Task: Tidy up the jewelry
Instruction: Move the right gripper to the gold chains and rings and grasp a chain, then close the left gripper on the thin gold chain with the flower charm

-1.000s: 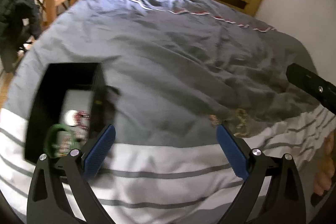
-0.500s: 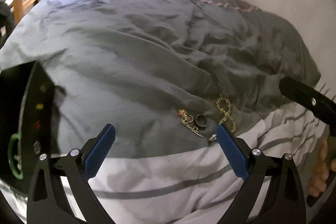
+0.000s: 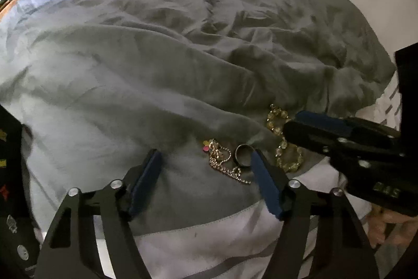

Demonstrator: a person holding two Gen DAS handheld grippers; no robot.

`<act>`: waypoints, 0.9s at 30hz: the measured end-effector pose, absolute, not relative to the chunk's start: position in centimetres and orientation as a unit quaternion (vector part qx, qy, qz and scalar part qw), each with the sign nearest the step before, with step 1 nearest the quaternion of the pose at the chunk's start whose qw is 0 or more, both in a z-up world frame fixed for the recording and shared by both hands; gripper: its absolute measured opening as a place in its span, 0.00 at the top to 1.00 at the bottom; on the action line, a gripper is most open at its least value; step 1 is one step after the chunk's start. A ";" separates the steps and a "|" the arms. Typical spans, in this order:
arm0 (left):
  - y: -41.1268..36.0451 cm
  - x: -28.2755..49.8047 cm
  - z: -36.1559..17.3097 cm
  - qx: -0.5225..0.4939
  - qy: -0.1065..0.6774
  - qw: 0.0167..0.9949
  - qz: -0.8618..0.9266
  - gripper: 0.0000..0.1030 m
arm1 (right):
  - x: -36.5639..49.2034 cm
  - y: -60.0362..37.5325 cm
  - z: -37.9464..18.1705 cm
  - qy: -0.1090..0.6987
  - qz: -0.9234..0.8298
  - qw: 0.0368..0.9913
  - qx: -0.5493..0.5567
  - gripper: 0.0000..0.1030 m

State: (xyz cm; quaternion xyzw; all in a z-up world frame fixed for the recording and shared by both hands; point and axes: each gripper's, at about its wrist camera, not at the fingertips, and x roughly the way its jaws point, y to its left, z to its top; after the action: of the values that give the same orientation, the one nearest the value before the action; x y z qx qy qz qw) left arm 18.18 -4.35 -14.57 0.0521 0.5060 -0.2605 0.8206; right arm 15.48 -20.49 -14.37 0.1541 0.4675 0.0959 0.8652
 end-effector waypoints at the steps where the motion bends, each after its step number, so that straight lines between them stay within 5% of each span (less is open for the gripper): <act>1: -4.5 18.3 -14.7 0.052 0.506 0.820 -0.263 0.39 | 15.7 -20.6 -14.8 0.472 0.094 0.863 0.157 0.71; 4: -4.8 18.4 -15.1 0.058 0.506 0.817 -0.270 0.55 | 16.2 -20.2 -15.7 0.484 0.090 0.859 0.144 0.88; 9: -4.7 18.5 -15.1 0.052 0.508 0.815 -0.272 0.81 | 16.1 -19.7 -15.6 0.482 0.083 0.863 0.126 0.92; 15: -4.9 18.0 -14.8 0.058 0.509 0.813 -0.275 0.89 | 15.5 -20.0 -14.7 0.462 0.074 0.875 0.126 0.96; 27: -4.4 18.0 -13.5 0.039 0.495 0.820 -0.284 0.90 | 15.3 -21.2 -13.5 0.431 0.080 0.884 0.159 0.96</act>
State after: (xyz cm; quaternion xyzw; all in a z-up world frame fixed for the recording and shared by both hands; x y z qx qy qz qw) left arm 17.99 -4.43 -13.55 0.0387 0.4953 -0.2844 0.8199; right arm 15.30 -21.21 -13.46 0.1588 0.4315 0.0801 0.8844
